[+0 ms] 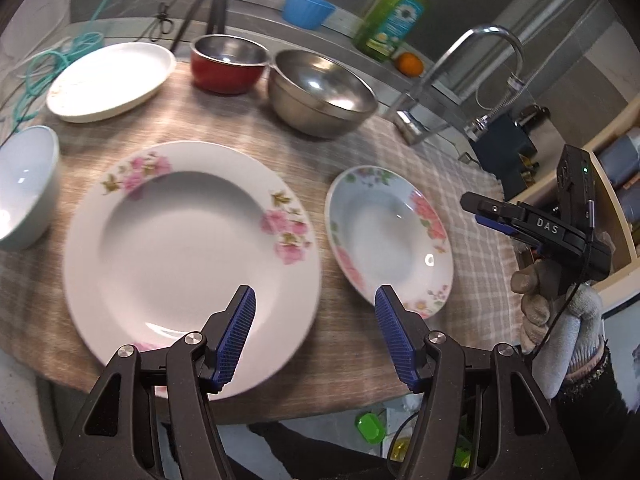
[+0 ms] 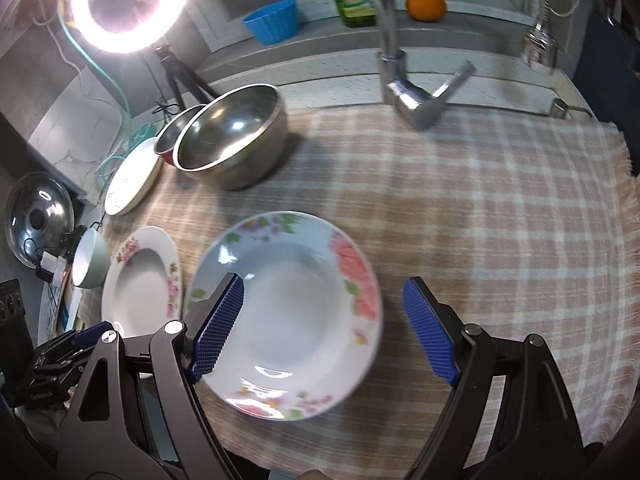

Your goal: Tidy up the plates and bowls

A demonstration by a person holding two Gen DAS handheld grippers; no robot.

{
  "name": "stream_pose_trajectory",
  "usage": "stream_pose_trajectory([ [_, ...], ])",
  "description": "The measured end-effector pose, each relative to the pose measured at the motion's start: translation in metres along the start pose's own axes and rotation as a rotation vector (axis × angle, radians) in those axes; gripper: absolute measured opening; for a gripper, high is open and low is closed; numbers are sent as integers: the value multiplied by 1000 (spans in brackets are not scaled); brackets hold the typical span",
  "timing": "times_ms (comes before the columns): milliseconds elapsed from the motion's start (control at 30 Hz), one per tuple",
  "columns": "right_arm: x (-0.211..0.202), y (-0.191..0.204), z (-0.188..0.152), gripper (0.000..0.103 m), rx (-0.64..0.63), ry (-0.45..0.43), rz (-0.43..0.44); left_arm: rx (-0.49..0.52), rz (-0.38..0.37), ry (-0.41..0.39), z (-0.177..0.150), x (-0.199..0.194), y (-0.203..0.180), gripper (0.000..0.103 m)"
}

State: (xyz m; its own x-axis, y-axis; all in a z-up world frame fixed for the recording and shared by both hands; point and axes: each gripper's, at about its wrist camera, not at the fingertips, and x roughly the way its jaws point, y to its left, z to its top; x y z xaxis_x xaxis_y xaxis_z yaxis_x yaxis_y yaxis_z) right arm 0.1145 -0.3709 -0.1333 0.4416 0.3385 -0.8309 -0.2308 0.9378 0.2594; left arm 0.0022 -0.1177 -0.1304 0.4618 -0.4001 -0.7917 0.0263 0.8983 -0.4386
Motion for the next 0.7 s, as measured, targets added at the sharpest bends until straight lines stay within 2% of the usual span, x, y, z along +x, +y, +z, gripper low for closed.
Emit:
stream_pose_trajectory([
  [333, 10, -37, 1, 82, 5, 45, 52, -52, -57, 74, -10, 35, -37, 62],
  [400, 15, -40, 3, 72, -13, 63, 68, -88, -64, 87, -11, 41, -37, 62],
  [533, 23, -40, 7, 67, -49, 92, 88, -151, -76, 90, -11, 50, -38, 60],
  [600, 28, -39, 9, 61, -70, 110, 108, -165, -74, 87, -12, 52, -39, 59],
  [700, 35, -39, 13, 57, -92, 132, 123, -181, -70, 84, -12, 57, -42, 59],
])
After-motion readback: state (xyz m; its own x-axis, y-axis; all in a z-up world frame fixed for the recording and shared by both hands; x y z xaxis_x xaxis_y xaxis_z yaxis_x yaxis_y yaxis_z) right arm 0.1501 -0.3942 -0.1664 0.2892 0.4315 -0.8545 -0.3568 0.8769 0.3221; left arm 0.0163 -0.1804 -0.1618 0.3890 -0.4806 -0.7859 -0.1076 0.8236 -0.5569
